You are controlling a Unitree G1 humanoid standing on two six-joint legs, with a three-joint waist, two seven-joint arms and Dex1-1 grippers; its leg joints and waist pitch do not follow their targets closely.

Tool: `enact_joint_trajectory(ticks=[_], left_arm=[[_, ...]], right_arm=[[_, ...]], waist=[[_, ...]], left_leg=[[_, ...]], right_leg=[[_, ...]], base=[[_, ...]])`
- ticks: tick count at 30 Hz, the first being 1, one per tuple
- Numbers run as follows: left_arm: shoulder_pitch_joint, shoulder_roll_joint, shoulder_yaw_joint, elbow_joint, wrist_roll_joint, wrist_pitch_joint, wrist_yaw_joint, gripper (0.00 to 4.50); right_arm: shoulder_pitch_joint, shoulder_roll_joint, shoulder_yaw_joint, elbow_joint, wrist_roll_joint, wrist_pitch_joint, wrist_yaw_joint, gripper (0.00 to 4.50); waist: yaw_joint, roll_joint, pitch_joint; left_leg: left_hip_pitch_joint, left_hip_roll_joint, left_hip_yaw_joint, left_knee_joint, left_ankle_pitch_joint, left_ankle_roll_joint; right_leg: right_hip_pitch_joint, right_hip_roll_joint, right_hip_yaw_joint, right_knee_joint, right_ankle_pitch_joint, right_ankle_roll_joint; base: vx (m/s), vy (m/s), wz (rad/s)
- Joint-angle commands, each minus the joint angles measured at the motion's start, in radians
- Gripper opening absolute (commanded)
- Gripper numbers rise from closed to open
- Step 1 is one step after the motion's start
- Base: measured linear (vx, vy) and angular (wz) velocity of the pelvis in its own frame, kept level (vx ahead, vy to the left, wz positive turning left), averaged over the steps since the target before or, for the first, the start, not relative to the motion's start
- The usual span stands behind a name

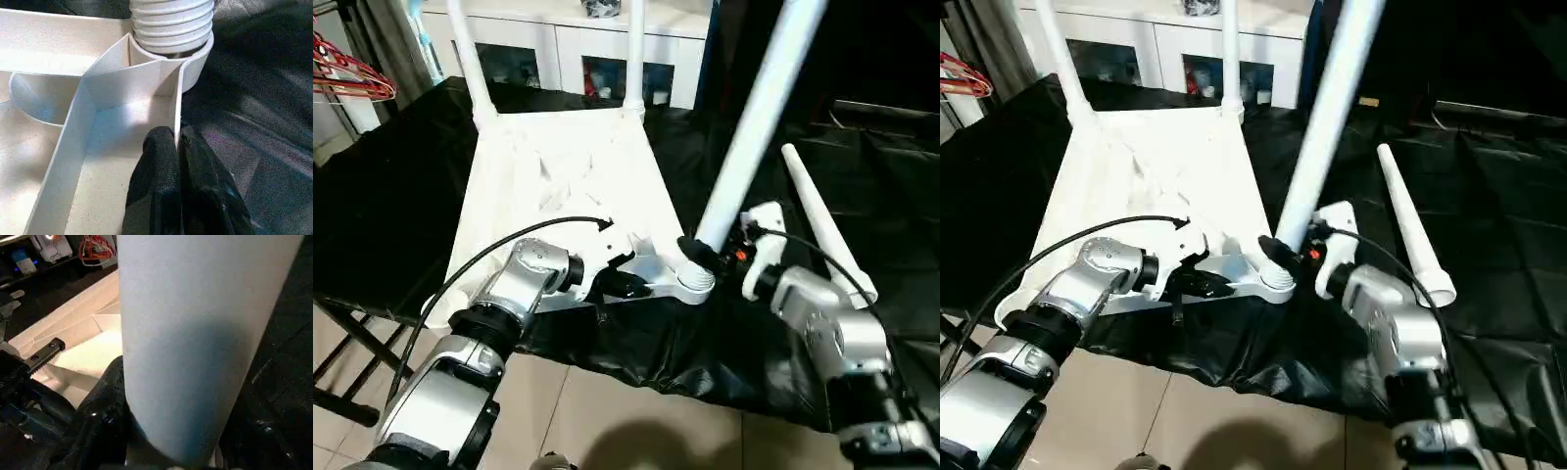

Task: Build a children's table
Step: Insert table leg to table base

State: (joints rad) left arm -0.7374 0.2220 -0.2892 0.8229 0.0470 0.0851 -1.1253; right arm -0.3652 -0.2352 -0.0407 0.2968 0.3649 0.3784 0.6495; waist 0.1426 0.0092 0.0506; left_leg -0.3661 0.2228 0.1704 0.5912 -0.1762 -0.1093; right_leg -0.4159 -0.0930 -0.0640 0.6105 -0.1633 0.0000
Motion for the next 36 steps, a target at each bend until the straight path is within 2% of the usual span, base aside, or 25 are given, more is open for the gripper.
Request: enact_joint_trajectory(ticks=[1, 3, 4, 6, 7, 10, 11, 14, 17, 18, 20, 21, 24, 25, 28, 30, 34, 36], left_arm=[[0.002, -0.018, 0.054, 0.0, -0.05, -0.002, 0.024, 0.0], [-0.002, -0.019, 0.056, 0.005, -0.049, -0.003, 0.029, 0.0], [-0.006, -0.021, 0.058, 0.009, -0.049, -0.004, 0.034, 0.0], [-0.008, -0.021, 0.059, 0.011, -0.048, -0.005, 0.038, 0.0], [-0.012, -0.023, 0.061, 0.018, -0.047, -0.008, 0.045, 0.0], [-0.015, -0.023, 0.063, 0.024, -0.046, -0.011, 0.051, 0.0], [-0.018, -0.023, 0.064, 0.028, -0.046, -0.012, 0.054, 0.0], [-0.022, -0.023, 0.065, 0.033, -0.045, -0.014, 0.055, 0.0], [-0.023, -0.02, 0.061, 0.037, -0.04, -0.019, 0.053, 0.0], [-0.023, -0.02, 0.061, 0.037, -0.04, -0.019, 0.053, 0.0], [-0.021, -0.017, 0.058, 0.036, -0.037, -0.022, 0.052, 0.0], [-0.022, -0.017, 0.057, 0.036, -0.037, -0.022, 0.052, 0.0], [-0.021, -0.014, 0.056, 0.038, -0.036, -0.024, 0.049, 0.0], [-0.021, -0.013, 0.056, 0.038, -0.035, -0.024, 0.048, 0.0], [-0.021, -0.011, 0.055, 0.039, -0.034, -0.025, 0.046, 0.0], [-0.021, -0.005, 0.05, 0.036, -0.033, -0.025, 0.032, 0.0], [-0.018, 0.006, 0.039, 0.021, -0.036, -0.027, -0.012, 0.0], [-0.016, 0.018, 0.027, 0.009, -0.038, -0.031, -0.057, 0.0]], right_arm=[[0.057, 0.0, -0.003, 0.066, -0.022, 0.02, -0.031, 1.91], [0.073, 0.01, -0.012, 0.07, -0.017, 0.001, -0.035, 1.91], [0.084, 0.016, -0.018, 0.074, -0.014, -0.016, -0.039, 1.91], [0.094, 0.02, -0.022, 0.075, -0.013, -0.029, -0.042, 1.91], [0.104, 0.023, -0.022, 0.069, -0.017, -0.043, -0.043, 1.91], [0.115, 0.025, -0.02, 0.061, -0.022, -0.056, -0.043, 1.91], [0.127, 0.026, -0.015, 0.048, -0.027, -0.066, -0.043, 1.91], [0.143, 0.016, 0.015, 0.02, -0.058, -0.077, -0.04, 1.91], [0.134, -0.017, 0.081, 0.008, -0.121, -0.085, -0.033, 1.91], [0.134, -0.017, 0.081, 0.008, -0.121, -0.085, -0.033, 1.91], [0.124, -0.038, 0.124, 0.003, -0.156, -0.077, -0.022, 1.91], [0.12, -0.048, 0.14, 0.001, -0.168, -0.077, -0.013, 1.91], [0.114, -0.065, 0.171, -0.006, -0.183, -0.072, 0.012, 1.91], [0.112, -0.071, 0.179, -0.007, -0.186, -0.069, 0.022, 1.91], [0.107, -0.079, 0.191, -0.007, -0.19, -0.063, 0.038, 1.91], [0.085, -0.095, 0.215, 0.016, -0.201, -0.065, 0.076, 1.91], [0.061, -0.113, 0.233, 0.043, -0.203, -0.069, 0.122, 1.91], [0.047, -0.125, 0.243, 0.068, -0.202, -0.081, 0.169, 1.91]], waist=[[0.002, -0.007, -0.07], [0.001, -0.007, -0.068], [0.002, -0.003, -0.069], [0.0, -0.006, -0.068], [0.0, -0.003, -0.067], [0.001, -0.005, -0.067], [0.001, -0.002, -0.067], [0.001, -0.002, -0.068], [0.0, 0.001, -0.067], [-0.001, 0.0, -0.066], [-0.001, -0.001, -0.065], [-0.002, -0.007, -0.064], [-0.001, -0.005, -0.064], [-0.003, -0.012, -0.064], [-0.002, -0.009, -0.064], [-0.003, -0.013, -0.063], [-0.004, -0.012, -0.064], [-0.005, -0.013, -0.066]], left_leg=[[0.002, -0.004, 0.007, -0.073, -0.208, 0.023], [0.003, -0.004, 0.007, -0.075, -0.223, 0.022], [0.004, -0.004, 0.006, -0.076, -0.228, 0.021], [0.003, -0.004, 0.006, -0.077, -0.238, 0.02], [0.003, -0.004, 0.006, -0.077, -0.244, 0.021], [0.004, -0.005, 0.006, -0.078, -0.251, 0.023], [0.003, -0.005, 0.005, -0.079, -0.248, 0.023], [0.002, -0.005, 0.005, -0.079, -0.241, 0.025], [0.003, -0.005, 0.005, -0.081, -0.246, 0.02], [0.002, -0.005, 0.005, -0.081, -0.25, 0.019], [0.003, -0.005, 0.004, -0.082, -0.263, 0.018], [0.002, -0.006, 0.005, -0.083, -0.265, 0.019], [0.002, -0.006, 0.004, -0.084, -0.267, 0.022], [0.002, -0.006, 0.004, -0.084, -0.269, 0.024], [0.003, -0.005, 0.003, -0.084, -0.272, 0.025], [0.002, -0.005, 0.004, -0.085, -0.271, 0.027], [0.001, -0.004, 0.004, -0.085, -0.262, 0.03], [0.001, -0.003, 0.004, -0.084, -0.254, 0.032]], right_leg=[[0.06, -0.044, 0.032, -0.07, -0.229, -0.189], [0.059, -0.044, 0.031, -0.075, -0.254, -0.183], [0.059, -0.045, 0.031, -0.075, -0.262, -0.182], [0.059, -0.045, 0.031, -0.078, -0.281, -0.174], [0.057, -0.045, 0.031, -0.081, -0.297, -0.17], [0.057, -0.045, 0.031, -0.085, -0.335, -0.156], [0.056, -0.045, 0.031, -0.086, -0.335, -0.151], [0.057, -0.044, 0.031, -0.085, -0.326, -0.149], [0.055, -0.042, 0.031, -0.085, -0.324, -0.147], [0.056, -0.042, 0.031, -0.086, -0.331, -0.145], [0.055, -0.043, 0.031, -0.088, -0.357, -0.138], [0.055, -0.042, 0.031, -0.092, -0.374, -0.129], [0.055, -0.044, 0.031, -0.094, -0.393, -0.116], [0.054, -0.043, 0.031, -0.095, -0.397, -0.113], [0.052, -0.045, 0.031, -0.095, -0.407, -0.112], [0.052, -0.044, 0.031, -0.097, -0.417, -0.11], [0.053, -0.044, 0.031, -0.093, -0.396, -0.117], [0.054, -0.043, 0.032, -0.089, -0.357, -0.133]], base=[[0.0, 0.0, 0.0], [0.0, 0.0, 0.0], [0.0, 0.0, 0.0], [0.0, 0.0, 0.0], [0.0, 0.0, 0.0], [0.0, 0.0, 0.0], [0.0, 0.0, 0.0], [0.0, 0.0, 0.0], [0.0, 0.0, 0.0], [0.0, 0.0, 0.0], [0.0, 0.0, 0.0], [0.0, 0.0, 0.0], [0.0, 0.0, 0.0], [0.0, 0.0, 0.0], [0.0, 0.0, 0.0], [0.0, 0.0, 0.0], [0.0, 0.0, 0.0], [0.0, 0.0, 0.0]])
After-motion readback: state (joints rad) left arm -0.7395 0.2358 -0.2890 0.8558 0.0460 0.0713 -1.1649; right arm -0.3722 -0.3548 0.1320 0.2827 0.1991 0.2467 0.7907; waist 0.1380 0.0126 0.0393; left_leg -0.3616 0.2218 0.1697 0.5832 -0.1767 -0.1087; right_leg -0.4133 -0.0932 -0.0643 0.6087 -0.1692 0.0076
